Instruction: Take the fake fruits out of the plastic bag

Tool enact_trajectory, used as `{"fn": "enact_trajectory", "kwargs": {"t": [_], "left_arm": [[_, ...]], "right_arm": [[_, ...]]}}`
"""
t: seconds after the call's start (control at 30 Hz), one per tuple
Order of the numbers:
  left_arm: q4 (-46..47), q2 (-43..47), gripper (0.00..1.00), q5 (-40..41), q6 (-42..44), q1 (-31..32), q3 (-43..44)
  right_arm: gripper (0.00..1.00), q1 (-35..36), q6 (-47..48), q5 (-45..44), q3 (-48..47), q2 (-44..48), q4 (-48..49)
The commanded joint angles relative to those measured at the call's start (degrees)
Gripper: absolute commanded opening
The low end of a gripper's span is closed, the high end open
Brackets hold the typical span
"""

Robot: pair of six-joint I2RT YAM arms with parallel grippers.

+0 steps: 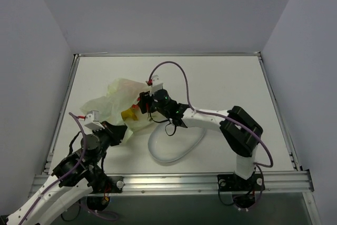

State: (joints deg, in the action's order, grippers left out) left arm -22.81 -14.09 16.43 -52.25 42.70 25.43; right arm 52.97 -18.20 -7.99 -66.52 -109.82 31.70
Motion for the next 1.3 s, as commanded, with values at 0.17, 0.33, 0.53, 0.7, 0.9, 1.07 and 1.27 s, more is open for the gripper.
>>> {"fn": "enact_trajectory", "kwargs": {"t": [0.17, 0.33, 0.53, 0.7, 0.9, 1.07, 1.27], "left_arm": [[3.6, -4.2, 0.02, 2.4, 2.8, -0.1, 4.3], [3.5, -5.2, 0.02, 2.8, 4.3, -0.1, 6.3], [2.1, -4.2, 0.02, 4.2, 5.1, -0.2, 7.2], [1.7, -4.5, 0.02, 4.8, 5.8, -0.2, 8.4], [0.4, -5.3, 0.02, 4.9, 6.1, -0.2, 9.5], [-1.7, -5.0, 0.02, 5.8, 6.0, -0.2, 9.6], [-3.1, -5.1, 0.02, 6.3, 5.9, -0.2, 10.2]], "right_arm": [[0.33, 1.3, -3.9, 11.6, 11.3, 18.8, 4.1], [0.33, 1.3, -3.7, 7.6, 22.5, 32.4, -2.8], [0.34, 1.3, -3.9, -0.4, 31.2, 40.2, -7.5], [0.33, 1.0, -5.0, -5.1, 34.3, 38.5, -5.6], [0.33, 0.6, -5.5, -10.2, 33.1, 34.1, -4.3], [0.35, 0.5, -6.3, -12.1, 32.9, 32.0, -3.8], [0.41, 0.6, -8.2, -13.5, 32.9, 30.4, -3.2]]}}
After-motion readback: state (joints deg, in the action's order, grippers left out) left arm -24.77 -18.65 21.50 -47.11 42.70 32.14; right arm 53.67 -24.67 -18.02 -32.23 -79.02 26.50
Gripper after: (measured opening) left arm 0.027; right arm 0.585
